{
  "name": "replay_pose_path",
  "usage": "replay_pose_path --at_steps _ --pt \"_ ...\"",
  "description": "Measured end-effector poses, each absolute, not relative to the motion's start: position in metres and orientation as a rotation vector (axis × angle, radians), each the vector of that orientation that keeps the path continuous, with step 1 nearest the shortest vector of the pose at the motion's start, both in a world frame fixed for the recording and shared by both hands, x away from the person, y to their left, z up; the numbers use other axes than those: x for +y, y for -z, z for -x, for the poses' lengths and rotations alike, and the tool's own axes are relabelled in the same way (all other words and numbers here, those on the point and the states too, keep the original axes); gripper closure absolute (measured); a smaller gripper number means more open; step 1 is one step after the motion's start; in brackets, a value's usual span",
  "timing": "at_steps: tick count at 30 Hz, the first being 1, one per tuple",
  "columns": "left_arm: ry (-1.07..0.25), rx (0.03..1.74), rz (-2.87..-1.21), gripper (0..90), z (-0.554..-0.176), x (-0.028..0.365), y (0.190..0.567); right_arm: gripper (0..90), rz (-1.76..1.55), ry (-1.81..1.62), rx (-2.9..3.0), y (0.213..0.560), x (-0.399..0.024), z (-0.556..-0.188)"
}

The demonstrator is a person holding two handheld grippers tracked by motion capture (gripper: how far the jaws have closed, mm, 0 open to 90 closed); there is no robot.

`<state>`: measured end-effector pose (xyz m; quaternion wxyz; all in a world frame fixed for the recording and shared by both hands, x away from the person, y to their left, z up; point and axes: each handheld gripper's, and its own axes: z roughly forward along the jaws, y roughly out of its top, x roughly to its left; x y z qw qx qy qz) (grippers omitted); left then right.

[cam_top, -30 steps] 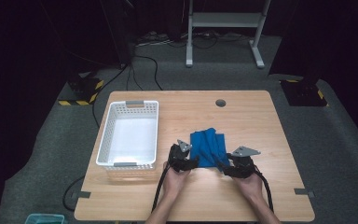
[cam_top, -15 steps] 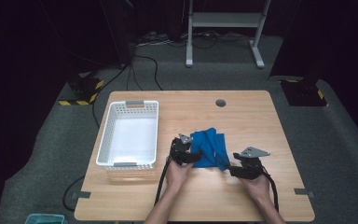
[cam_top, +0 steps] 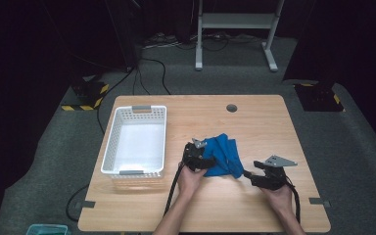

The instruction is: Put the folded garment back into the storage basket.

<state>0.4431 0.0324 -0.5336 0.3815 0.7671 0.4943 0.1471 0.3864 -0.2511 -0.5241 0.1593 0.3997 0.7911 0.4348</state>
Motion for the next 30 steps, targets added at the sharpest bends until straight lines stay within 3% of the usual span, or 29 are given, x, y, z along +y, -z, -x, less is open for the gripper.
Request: replay_pose_path --at_steps 14,30 --pt "-0.423 1.248 -1.989 33.5 -0.445 0.027 0.535 36.0 -1.326 -1.047 2.129 0.534 -0.283 -0.406" --pt "-0.322 1.163 -1.962 68.8 -0.448 0.027 0.538 35.0 -1.384 -0.942 2.089 0.539 -0.298 -0.418"
